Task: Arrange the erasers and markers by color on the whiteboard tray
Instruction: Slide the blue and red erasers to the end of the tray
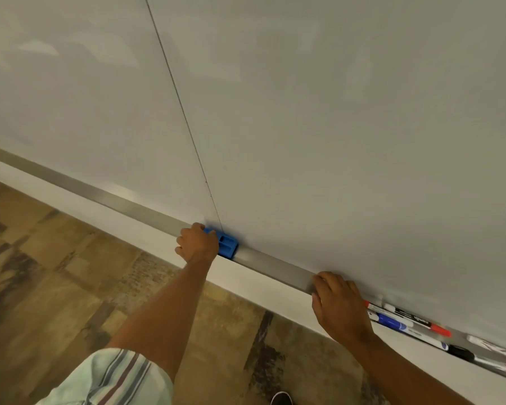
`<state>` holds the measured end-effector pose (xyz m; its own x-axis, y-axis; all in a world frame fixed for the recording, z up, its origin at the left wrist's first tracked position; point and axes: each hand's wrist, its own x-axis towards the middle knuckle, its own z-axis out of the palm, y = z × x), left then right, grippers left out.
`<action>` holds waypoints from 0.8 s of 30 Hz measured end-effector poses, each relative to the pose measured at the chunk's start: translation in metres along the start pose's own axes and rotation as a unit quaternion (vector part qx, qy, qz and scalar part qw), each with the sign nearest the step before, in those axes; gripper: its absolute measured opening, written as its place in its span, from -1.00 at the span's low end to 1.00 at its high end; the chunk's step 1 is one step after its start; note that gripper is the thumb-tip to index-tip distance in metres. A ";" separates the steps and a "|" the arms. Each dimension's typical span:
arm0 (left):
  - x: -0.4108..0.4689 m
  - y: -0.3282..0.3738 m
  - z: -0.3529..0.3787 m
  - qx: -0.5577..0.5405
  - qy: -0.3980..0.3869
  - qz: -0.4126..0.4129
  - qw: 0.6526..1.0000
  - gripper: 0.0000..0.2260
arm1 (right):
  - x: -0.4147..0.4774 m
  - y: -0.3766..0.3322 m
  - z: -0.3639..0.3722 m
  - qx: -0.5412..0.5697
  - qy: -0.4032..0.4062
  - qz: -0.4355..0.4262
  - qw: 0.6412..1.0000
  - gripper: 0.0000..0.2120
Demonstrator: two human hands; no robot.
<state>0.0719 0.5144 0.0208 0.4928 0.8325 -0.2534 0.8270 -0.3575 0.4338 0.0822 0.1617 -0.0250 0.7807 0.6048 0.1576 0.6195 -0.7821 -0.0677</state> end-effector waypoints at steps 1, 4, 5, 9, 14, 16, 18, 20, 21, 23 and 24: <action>-0.008 0.001 0.007 -0.006 0.008 0.012 1.000 -0.60 | -0.004 0.002 -0.001 -0.001 0.002 0.006 1.000 -0.75; -0.037 0.000 0.026 -0.032 0.025 0.042 0.998 -0.52 | -0.017 0.009 -0.008 0.004 0.007 0.018 1.000 -0.76; -0.047 0.000 0.031 -0.039 0.030 0.052 0.997 -0.51 | -0.020 0.012 -0.011 0.007 0.010 0.023 1.000 -0.75; -0.091 0.002 0.049 -0.032 0.030 0.103 0.994 -0.45 | -0.036 0.027 -0.022 -0.003 0.027 0.043 0.999 -0.64; -0.142 0.013 0.067 -0.023 0.023 0.131 0.991 -0.43 | -0.063 0.052 -0.032 -0.007 0.047 0.051 0.998 -0.52; -0.166 0.020 0.076 -0.019 0.014 0.153 0.988 -0.43 | -0.078 0.065 -0.034 -0.004 0.053 0.061 0.997 -0.50; -0.194 0.030 0.088 -0.021 0.000 0.187 0.982 -0.43 | -0.094 0.082 -0.038 -0.003 0.057 0.073 0.996 -0.50; -0.225 0.042 0.103 -0.032 -0.014 0.217 0.975 -0.45 | -0.111 0.101 -0.044 0.001 0.057 0.091 0.994 -0.50; -0.243 0.050 0.110 -0.039 -0.023 0.228 0.973 -0.46 | -0.121 0.111 -0.047 0.000 0.058 0.099 0.993 -0.49; -0.276 0.063 0.127 -0.046 -0.044 0.242 0.968 -0.49 | -0.142 0.130 -0.054 -0.006 0.061 0.111 0.992 -0.49; -0.290 0.068 0.135 -0.048 -0.052 0.246 0.967 -0.49 | -0.150 0.137 -0.057 -0.006 0.065 0.114 0.991 -0.49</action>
<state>0.0216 0.1913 0.0074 0.8489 0.5226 -0.0799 0.4593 -0.6542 0.6009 0.0455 -0.0448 -0.0017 0.8830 0.3874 0.2651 0.4257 -0.8989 -0.1043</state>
